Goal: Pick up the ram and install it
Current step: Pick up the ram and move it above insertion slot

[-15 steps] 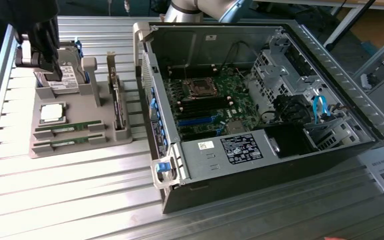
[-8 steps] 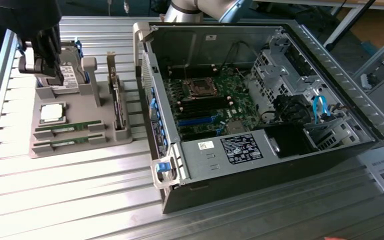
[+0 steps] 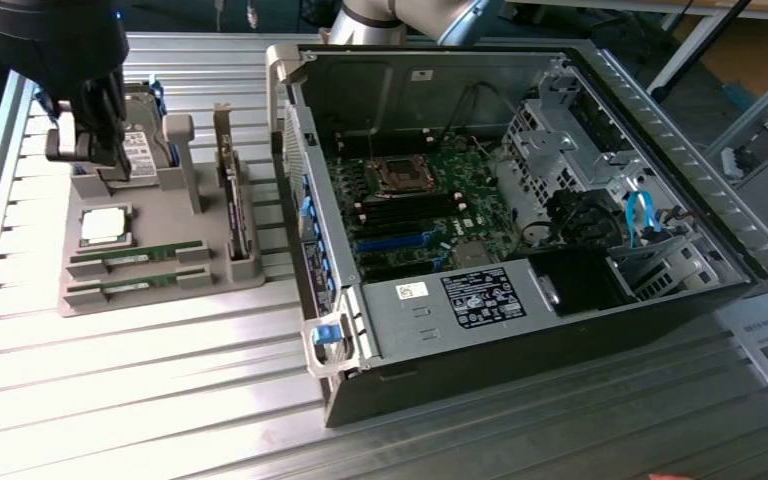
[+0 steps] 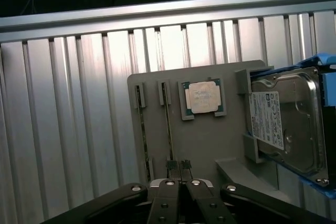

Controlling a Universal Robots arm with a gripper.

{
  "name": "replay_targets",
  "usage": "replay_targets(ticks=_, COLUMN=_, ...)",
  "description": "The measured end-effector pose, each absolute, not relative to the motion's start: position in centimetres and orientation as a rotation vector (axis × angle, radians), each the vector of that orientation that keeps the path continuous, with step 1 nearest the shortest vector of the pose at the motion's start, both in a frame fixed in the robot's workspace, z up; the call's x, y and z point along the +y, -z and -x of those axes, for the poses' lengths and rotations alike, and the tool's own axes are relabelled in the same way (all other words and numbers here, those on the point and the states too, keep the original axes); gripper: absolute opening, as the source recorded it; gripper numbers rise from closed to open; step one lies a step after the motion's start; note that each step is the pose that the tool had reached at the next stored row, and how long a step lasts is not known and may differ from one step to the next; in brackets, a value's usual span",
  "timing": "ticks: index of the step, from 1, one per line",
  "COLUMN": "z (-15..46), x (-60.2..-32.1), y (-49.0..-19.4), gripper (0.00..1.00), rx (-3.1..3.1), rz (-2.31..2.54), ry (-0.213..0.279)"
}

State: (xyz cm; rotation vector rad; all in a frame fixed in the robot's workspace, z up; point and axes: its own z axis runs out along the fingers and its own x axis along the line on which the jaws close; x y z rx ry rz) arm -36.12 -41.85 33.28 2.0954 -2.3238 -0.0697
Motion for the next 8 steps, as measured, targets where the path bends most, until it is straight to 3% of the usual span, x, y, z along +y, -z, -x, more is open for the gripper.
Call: replay_targets(ticks=8, z=36.3, x=-41.8, y=-31.7, gripper=0.1, rx=-2.324, rz=-2.095, ry=0.07)
